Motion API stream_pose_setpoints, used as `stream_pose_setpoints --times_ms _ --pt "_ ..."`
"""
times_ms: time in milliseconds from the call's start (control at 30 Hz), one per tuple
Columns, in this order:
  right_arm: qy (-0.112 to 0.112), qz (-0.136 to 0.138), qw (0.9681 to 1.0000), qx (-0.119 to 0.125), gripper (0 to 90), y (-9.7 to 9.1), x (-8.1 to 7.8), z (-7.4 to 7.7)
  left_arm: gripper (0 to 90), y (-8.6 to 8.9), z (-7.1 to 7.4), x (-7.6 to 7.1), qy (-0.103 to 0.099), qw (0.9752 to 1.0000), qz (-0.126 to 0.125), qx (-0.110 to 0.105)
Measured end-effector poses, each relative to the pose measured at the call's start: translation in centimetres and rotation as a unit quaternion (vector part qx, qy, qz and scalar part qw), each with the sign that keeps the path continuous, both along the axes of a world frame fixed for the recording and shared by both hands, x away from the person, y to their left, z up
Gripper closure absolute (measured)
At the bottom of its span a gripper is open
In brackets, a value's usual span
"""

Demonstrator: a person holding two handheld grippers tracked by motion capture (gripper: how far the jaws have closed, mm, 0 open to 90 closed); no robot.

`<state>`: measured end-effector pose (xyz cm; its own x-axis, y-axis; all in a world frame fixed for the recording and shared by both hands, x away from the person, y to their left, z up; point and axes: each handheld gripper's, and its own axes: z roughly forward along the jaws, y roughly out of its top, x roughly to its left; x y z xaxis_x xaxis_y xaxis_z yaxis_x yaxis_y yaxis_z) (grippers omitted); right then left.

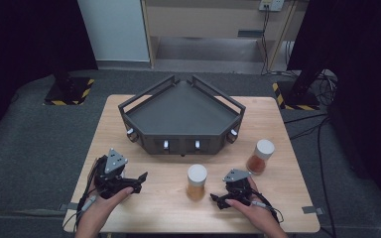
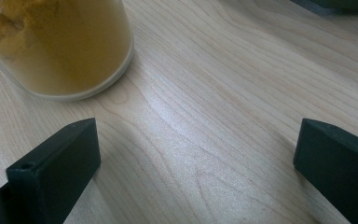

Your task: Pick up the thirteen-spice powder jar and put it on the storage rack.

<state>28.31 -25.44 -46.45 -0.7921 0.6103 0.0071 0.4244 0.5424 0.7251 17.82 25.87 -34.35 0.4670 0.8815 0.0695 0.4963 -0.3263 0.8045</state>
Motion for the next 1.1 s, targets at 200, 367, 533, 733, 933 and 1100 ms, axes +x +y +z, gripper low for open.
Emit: stream_pose_setpoints --times_ms 200,367,533,733,933,1100 --pt "0.000 0.000 1.0000 0.000 0.6 0.0 0.0 0.0 1.4 0.7 -0.1 -0.4 -0.003 1.0000 0.006 -0.005" --pt "0.000 0.000 1.0000 0.000 0.6 0.0 0.0 0.0 1.3 1.4 -0.2 -0.7 -0.007 0.9999 0.011 -0.009" --pt "0.000 0.000 1.0000 0.000 0.6 0.0 0.0 0.0 1.3 1.9 -0.4 -1.1 -0.008 0.9997 0.020 -0.007" --pt "0.000 0.000 1.0000 0.000 0.6 0.0 0.0 0.0 1.3 2.5 -0.8 -1.5 -0.007 0.9995 0.029 -0.009" --pt "0.000 0.000 1.0000 0.000 0.6 0.0 0.0 0.0 1.3 2.7 -1.3 -1.7 -0.004 0.9994 0.033 -0.009" --pt "0.000 0.000 1.0000 0.000 0.6 0.0 0.0 0.0 1.3 2.8 -1.8 -1.8 0.002 0.9993 0.037 -0.004"
